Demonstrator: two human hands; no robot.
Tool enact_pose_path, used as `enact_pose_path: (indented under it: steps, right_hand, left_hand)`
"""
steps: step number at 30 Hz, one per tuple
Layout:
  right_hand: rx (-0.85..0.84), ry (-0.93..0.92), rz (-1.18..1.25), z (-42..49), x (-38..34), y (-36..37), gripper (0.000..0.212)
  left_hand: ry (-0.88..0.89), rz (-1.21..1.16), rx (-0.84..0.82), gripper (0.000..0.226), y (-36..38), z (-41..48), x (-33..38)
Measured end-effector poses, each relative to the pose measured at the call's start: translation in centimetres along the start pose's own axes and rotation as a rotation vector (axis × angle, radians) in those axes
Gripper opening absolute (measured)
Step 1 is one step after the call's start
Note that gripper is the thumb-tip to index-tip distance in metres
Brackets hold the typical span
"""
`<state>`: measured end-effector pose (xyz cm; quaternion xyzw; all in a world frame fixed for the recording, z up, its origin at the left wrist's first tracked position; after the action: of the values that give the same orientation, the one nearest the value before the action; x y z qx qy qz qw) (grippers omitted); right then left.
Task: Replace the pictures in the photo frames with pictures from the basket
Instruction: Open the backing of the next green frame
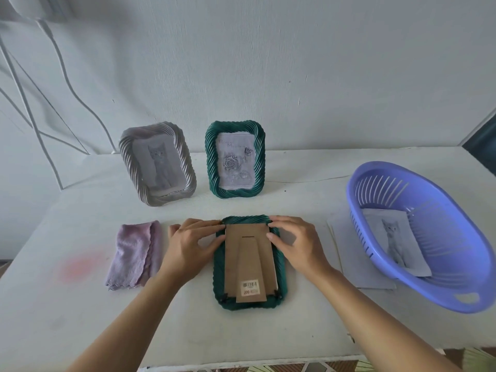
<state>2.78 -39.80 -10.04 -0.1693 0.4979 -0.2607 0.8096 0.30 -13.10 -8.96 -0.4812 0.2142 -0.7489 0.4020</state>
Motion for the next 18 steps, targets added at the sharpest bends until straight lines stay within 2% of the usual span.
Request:
enact_pose_path:
  steps: [8, 18]
  right_hand:
    - [0.018, -0.083, -0.086, -0.5, 0.2, 0.4, 0.023]
    - [-0.014, -0.19, -0.231, -0.7, -0.1, 0.5, 0.029]
  left_hand:
    - [0.048, 0.124, 0.006, 0.041, 0.4, -1.4, 0.4]
    - [0.194, 0.243, -0.012, 0.047, -0.4, 0.1, 1.0]
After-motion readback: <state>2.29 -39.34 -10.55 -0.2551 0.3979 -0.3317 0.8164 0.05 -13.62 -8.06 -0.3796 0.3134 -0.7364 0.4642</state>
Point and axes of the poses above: each hand's wrist, its own z-axis towards the middle knuckle, its own y-axis out of the palm, x = y × z, the point moved 2 cm from there along z, towards the middle knuckle, and after that the axes turned 11 degrees about x, right-handed, at the moved point
